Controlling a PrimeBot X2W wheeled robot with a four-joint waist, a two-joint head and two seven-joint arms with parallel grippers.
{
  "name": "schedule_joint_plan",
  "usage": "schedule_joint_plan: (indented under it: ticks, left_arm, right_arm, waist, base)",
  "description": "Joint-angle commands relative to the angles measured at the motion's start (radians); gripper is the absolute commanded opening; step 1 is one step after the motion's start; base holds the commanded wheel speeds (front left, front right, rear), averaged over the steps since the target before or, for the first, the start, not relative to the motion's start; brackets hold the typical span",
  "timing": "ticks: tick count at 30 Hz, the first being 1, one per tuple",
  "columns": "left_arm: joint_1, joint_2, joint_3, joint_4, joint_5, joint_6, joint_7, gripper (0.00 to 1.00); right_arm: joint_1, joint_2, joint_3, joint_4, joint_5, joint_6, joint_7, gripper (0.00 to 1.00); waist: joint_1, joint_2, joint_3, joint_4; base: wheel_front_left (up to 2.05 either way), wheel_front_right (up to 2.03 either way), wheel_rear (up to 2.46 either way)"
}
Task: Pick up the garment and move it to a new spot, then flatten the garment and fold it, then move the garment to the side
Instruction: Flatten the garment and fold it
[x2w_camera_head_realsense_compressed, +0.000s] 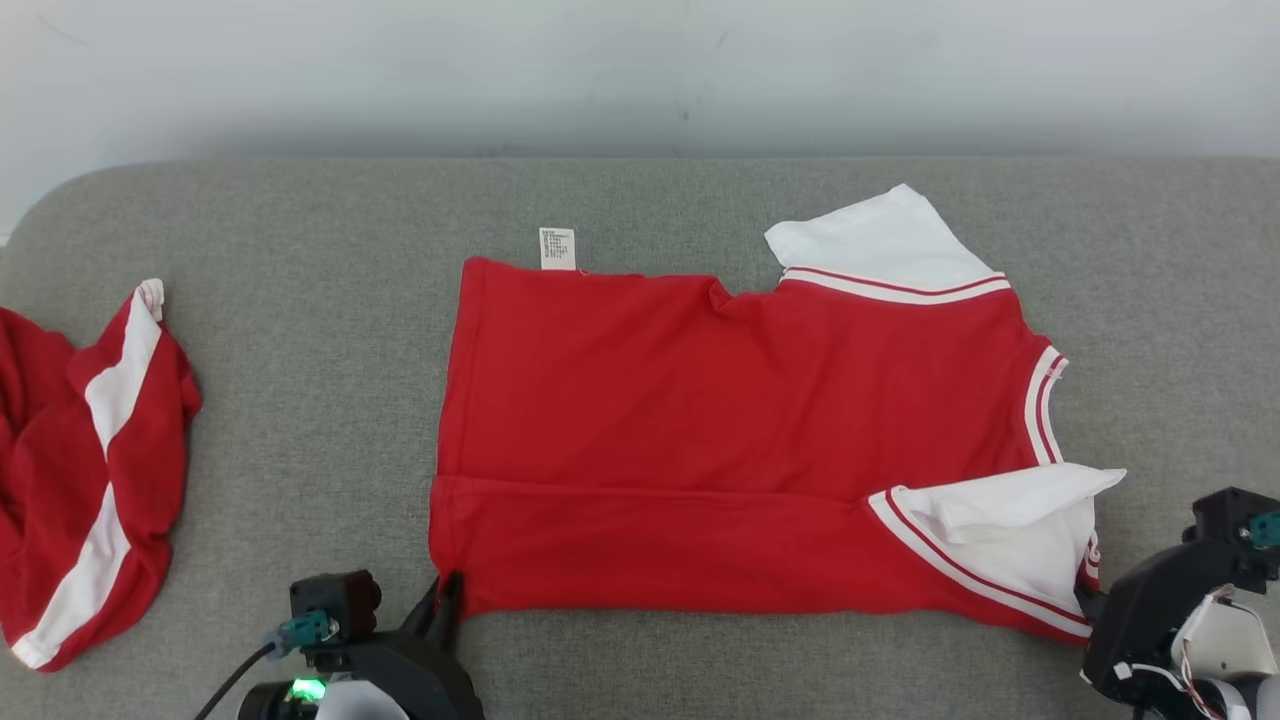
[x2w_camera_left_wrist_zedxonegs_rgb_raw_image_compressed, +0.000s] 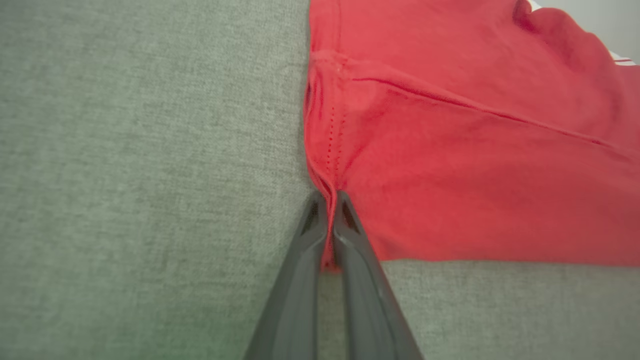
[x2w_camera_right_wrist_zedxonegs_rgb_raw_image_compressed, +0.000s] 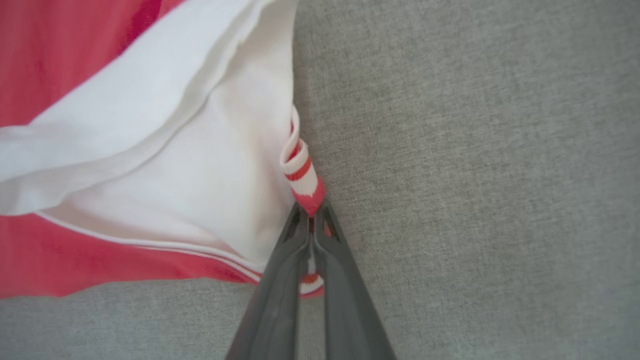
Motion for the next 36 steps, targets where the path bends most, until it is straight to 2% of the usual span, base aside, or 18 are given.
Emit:
schedule_joint_plan:
  ticks: [1,5,15,22,23,24,25,26,31,36]
  left_arm:
    - [0.059,0.001,-0.018,0.025,-0.015,-0.005,0.027,0.00]
    - [0.081,0.017,-0.008,0.000,-0.029,-0.004,0.023,0.00]
    - [0.205,0.064,0.026,-0.170,-0.047,0.056,0.008,0.00]
    - [0.297,0.096,0.017,-0.289,-0.042,0.102,0.037,0.00]
    - [0.308,0.099,0.016,-0.297,-0.045,0.106,0.040,0.40]
    - [0.315,0.100,0.017,-0.299,-0.049,0.109,0.043,1.00]
    - [0.320,0.100,0.018,-0.301,-0.051,0.112,0.041,1.00]
    - [0.321,0.100,0.020,-0.304,-0.052,0.115,0.038,1.00]
    - [0.315,0.104,0.031,-0.320,-0.053,0.125,0.027,1.00]
    - [0.271,0.134,0.058,-0.355,-0.059,0.118,0.037,1.00]
  right_arm:
    - [0.024,0.003,-0.008,-0.005,0.003,-0.002,-0.004,0.00]
    - [0.048,0.002,-0.033,-0.063,0.027,-0.002,0.000,0.00]
    - [0.193,0.001,-0.071,-0.246,0.104,-0.002,0.082,0.00]
    - [0.293,0.001,-0.089,-0.293,0.155,-0.002,0.106,0.00]
    - [0.301,0.001,-0.087,-0.286,0.156,-0.002,0.102,0.00]
    - [0.304,0.001,-0.083,-0.278,0.149,-0.002,0.093,0.00]
    - [0.307,0.002,-0.076,-0.266,0.144,-0.002,0.088,0.44]
    - [0.306,0.001,-0.070,-0.253,0.139,-0.002,0.077,1.00]
    - [0.254,0.002,-0.056,-0.201,0.125,-0.002,0.012,1.00]
    - [0.185,0.002,-0.043,-0.210,0.098,-0.002,0.009,1.00]
  waist:
    - [0.0001,0.0001,-0.016,0.002]
    - [0.0001,0.0001,-0.044,0.000]
    - [0.0001,0.0001,-0.093,-0.004]
    - [0.0001,0.0001,-0.098,-0.008]
    - [0.0001,0.0001,-0.096,-0.010]
    - [0.0001,0.0001,-0.094,-0.011]
    - [0.0001,0.0001,-0.093,-0.014]
    - [0.0001,0.0001,-0.092,-0.015]
    - [0.0001,0.0001,-0.089,-0.018]
    - [0.0001,0.0001,-0.080,-0.018]
  base:
    - [0.00,0.00,0.00]
    - [0.00,0.00,0.00]
    - [0.00,0.00,0.00]
    - [0.00,0.00,0.00]
    - [0.00,0.00,0.00]
    - [0.00,0.00,0.00]
    - [0.00,0.00,0.00]
    - [0.00,0.00,0.00]
    - [0.00,0.00,0.00]
    - [0.00,0.00,0.00]
